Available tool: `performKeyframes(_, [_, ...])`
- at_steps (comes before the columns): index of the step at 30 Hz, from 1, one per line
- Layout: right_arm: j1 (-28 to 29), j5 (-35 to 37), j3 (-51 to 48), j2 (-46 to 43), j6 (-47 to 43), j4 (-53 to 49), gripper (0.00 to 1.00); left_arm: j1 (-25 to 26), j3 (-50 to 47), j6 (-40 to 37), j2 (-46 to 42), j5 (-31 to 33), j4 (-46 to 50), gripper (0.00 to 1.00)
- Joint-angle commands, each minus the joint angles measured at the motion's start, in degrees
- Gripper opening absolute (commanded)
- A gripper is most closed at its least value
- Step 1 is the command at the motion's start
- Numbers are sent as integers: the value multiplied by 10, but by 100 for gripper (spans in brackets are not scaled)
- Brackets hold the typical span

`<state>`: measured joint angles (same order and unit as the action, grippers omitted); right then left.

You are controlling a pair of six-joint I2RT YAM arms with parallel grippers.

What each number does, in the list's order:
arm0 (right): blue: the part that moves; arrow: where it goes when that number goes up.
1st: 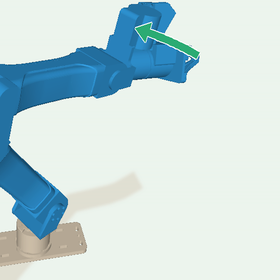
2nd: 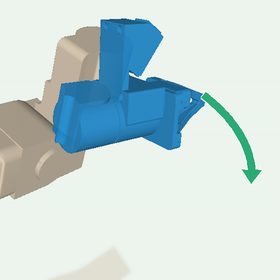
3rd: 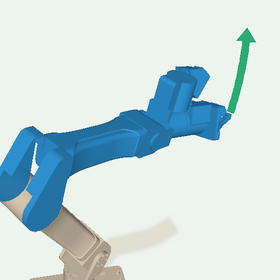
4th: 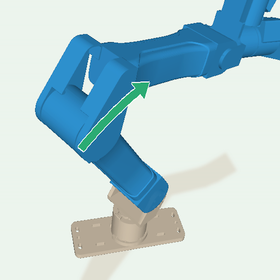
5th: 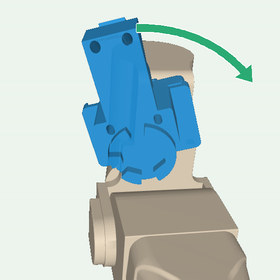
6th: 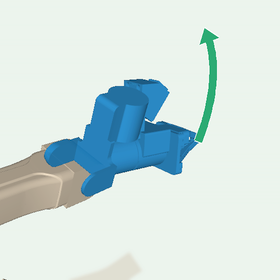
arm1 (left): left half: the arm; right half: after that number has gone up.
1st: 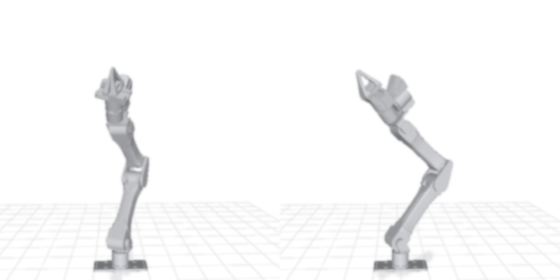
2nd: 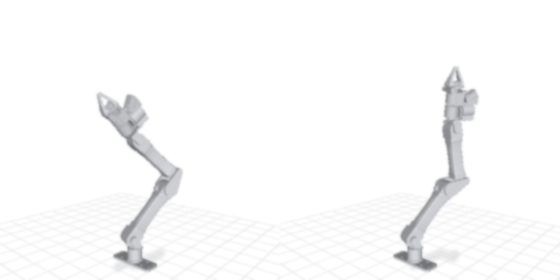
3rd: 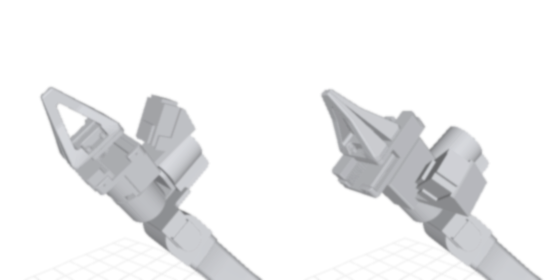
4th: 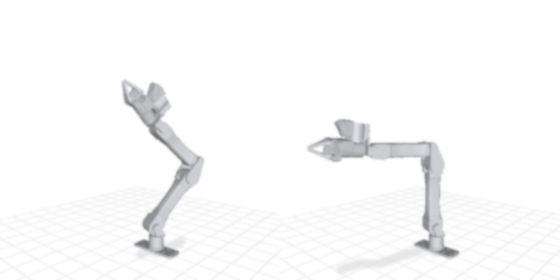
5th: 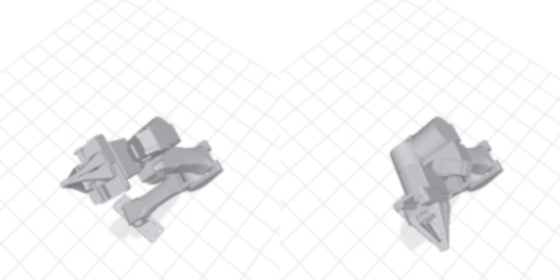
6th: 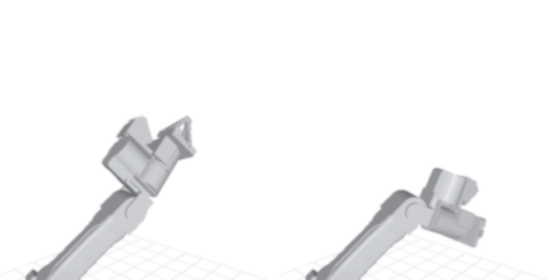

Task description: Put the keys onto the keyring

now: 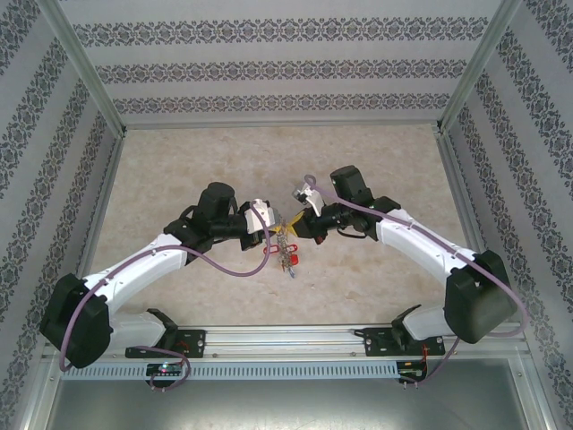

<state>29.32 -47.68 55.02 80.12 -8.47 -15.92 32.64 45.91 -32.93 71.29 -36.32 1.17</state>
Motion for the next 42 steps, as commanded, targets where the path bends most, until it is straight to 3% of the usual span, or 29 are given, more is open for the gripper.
performKeyframes(1, [-14, -18, 10, 13, 22, 11, 0, 14, -6, 4, -22, -25, -39, 0])
performKeyframes(7, [-12, -101, 18, 29, -40, -27, 2, 14, -14, 57, -22, -48, -102, 0])
performKeyframes(11, [-17, -53, 14, 13, -68, -37, 15, 15, -17, 99, -8, -86, -147, 0])
performKeyframes(14, [-32, -36, 10, -14, -99, -50, 18, 16, -8, 86, -4, -99, -132, 0])
performKeyframes(20, [-37, 52, -18, -111, -251, -99, 22, 17, 12, 81, 15, -142, -118, 0])
performKeyframes(26, [-29, 88, -77, -226, -356, -59, 31, 18, 13, 117, 28, -167, -155, 0])
performKeyframes(29, [-17, 94, -79, -241, -360, -58, 30, 19, 17, 129, 36, -181, -165, 0])
performKeyframes(35, [42, 180, -77, -230, -366, -38, 30, 23, 27, 135, 47, -198, -168, 0])
performKeyframes(42, [45, 174, -44, -198, -361, -71, 29, 26, 33, 128, 59, -221, -172, 0])
